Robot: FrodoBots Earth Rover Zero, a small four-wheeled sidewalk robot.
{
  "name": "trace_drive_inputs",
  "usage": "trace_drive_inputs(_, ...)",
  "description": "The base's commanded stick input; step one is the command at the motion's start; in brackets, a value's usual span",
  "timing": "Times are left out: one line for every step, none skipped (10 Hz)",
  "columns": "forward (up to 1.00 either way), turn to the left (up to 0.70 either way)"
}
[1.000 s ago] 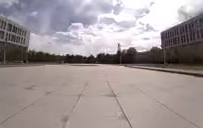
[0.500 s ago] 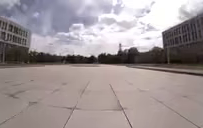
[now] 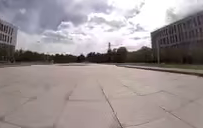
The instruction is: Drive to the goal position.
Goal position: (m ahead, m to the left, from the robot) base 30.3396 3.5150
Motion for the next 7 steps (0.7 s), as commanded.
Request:
trace_drive_inputs(1.00, 0.00)
trace_drive_inputs(1.00, 0.00)
trace_drive_inputs(1.00, 0.00)
trace_drive_inputs(1.00, 0.00)
trace_drive_inputs(1.00, 0.00)
trace_drive_inputs(1.00, 0.00)
trace_drive_inputs(1.00, 0.00)
